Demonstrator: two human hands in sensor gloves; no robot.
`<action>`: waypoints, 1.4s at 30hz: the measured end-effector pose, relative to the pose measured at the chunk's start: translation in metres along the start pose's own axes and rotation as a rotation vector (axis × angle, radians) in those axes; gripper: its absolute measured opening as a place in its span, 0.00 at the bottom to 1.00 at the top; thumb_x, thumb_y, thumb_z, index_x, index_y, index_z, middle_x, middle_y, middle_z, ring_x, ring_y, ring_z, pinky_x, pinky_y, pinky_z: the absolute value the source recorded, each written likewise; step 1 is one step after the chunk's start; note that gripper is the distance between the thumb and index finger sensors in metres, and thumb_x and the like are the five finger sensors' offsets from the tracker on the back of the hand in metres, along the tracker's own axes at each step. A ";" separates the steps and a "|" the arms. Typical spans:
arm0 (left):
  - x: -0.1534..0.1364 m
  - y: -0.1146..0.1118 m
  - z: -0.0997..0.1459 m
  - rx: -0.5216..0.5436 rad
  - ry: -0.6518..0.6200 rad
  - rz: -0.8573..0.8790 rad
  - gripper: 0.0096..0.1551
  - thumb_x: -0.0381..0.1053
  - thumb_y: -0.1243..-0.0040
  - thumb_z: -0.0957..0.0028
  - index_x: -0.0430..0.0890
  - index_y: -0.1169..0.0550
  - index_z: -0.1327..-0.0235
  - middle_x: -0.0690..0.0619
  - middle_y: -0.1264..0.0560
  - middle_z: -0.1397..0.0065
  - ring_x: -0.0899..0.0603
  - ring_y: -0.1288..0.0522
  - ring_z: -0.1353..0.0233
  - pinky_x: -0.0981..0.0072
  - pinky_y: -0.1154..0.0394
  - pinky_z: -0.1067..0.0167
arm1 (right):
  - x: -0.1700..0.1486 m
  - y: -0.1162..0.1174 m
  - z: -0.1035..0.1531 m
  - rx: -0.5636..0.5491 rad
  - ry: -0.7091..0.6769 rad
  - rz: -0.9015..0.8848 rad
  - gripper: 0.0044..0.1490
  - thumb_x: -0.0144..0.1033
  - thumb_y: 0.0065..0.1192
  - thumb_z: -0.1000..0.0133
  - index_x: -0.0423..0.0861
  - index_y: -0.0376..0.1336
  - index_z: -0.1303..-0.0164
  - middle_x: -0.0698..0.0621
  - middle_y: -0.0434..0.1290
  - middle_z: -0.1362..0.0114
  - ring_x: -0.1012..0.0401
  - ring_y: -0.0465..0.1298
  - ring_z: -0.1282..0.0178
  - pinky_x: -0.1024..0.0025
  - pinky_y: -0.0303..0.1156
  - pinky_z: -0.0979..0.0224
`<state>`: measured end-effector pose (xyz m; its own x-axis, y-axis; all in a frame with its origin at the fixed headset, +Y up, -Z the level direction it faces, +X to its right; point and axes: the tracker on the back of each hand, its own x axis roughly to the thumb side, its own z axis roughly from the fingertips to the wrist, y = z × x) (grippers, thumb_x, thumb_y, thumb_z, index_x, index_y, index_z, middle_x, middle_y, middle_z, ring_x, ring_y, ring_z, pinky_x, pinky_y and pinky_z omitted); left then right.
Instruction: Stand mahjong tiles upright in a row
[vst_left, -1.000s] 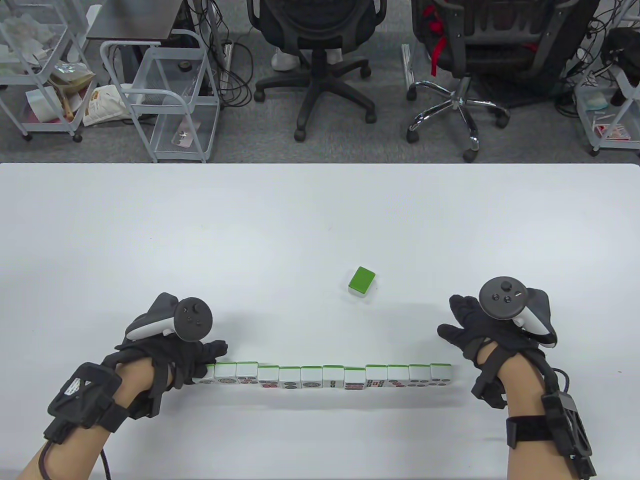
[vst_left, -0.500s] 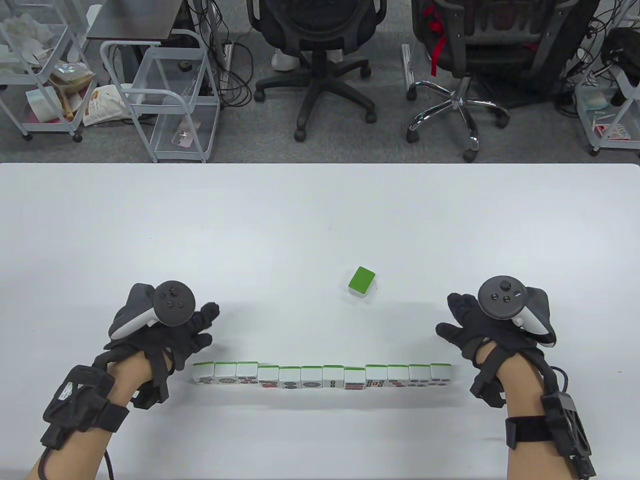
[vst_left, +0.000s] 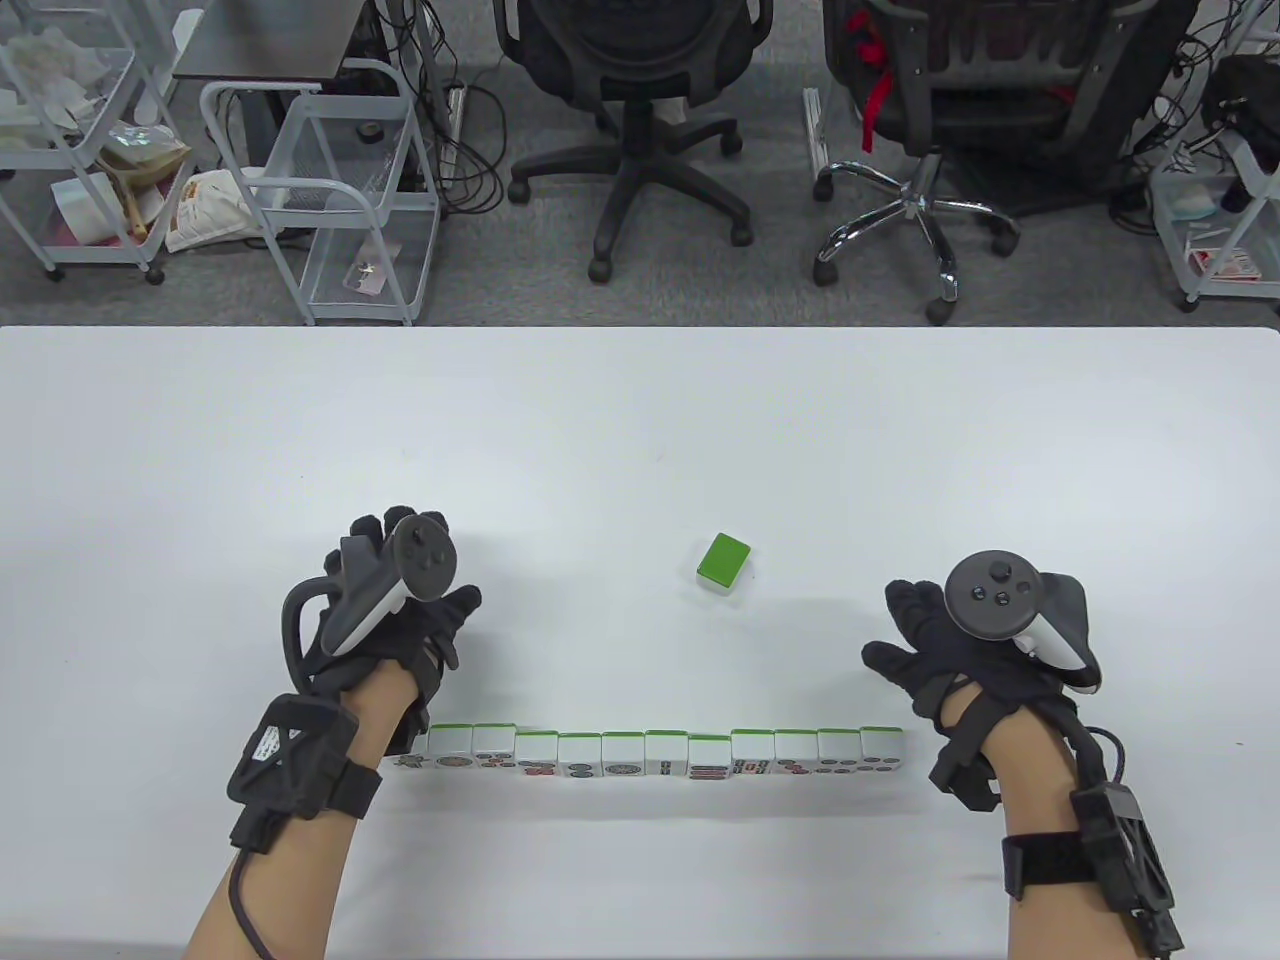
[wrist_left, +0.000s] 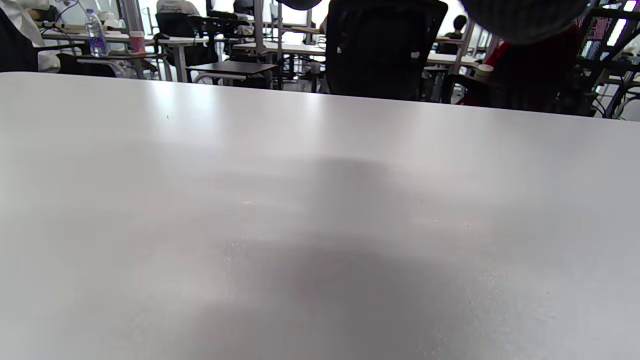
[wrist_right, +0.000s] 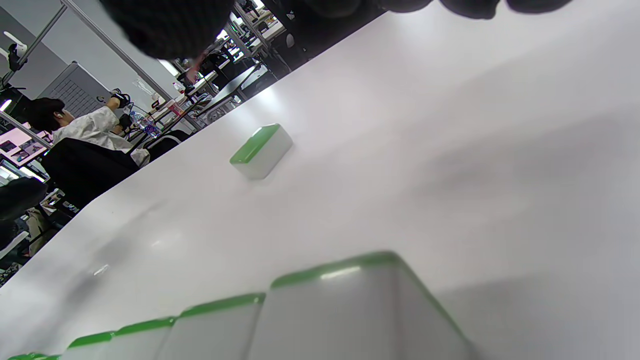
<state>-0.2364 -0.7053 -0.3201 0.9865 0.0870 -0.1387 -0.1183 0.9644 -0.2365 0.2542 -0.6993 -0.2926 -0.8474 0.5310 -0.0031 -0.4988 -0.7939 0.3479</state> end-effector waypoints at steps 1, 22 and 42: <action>-0.001 -0.003 0.000 -0.010 0.000 0.007 0.51 0.70 0.49 0.67 0.58 0.50 0.31 0.54 0.52 0.17 0.36 0.53 0.16 0.37 0.48 0.24 | 0.003 0.001 -0.001 -0.014 -0.004 0.011 0.52 0.53 0.61 0.57 0.37 0.50 0.30 0.30 0.49 0.23 0.28 0.55 0.28 0.32 0.59 0.34; -0.004 -0.005 -0.001 -0.039 -0.035 0.016 0.51 0.71 0.48 0.67 0.58 0.50 0.31 0.54 0.53 0.17 0.36 0.54 0.17 0.38 0.49 0.24 | 0.140 0.062 -0.114 0.112 0.103 0.690 0.59 0.60 0.63 0.62 0.41 0.45 0.30 0.35 0.49 0.22 0.32 0.58 0.26 0.35 0.62 0.33; -0.001 -0.004 -0.004 -0.025 -0.051 0.004 0.51 0.71 0.47 0.67 0.58 0.50 0.31 0.54 0.53 0.17 0.36 0.53 0.17 0.38 0.47 0.25 | 0.136 0.087 -0.144 0.018 0.034 0.743 0.53 0.43 0.75 0.66 0.35 0.56 0.35 0.34 0.68 0.32 0.42 0.81 0.45 0.47 0.77 0.44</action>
<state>-0.2372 -0.7106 -0.3228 0.9904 0.1038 -0.0909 -0.1242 0.9575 -0.2604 0.0689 -0.7389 -0.3980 -0.9656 -0.1533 0.2098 0.2103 -0.9352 0.2848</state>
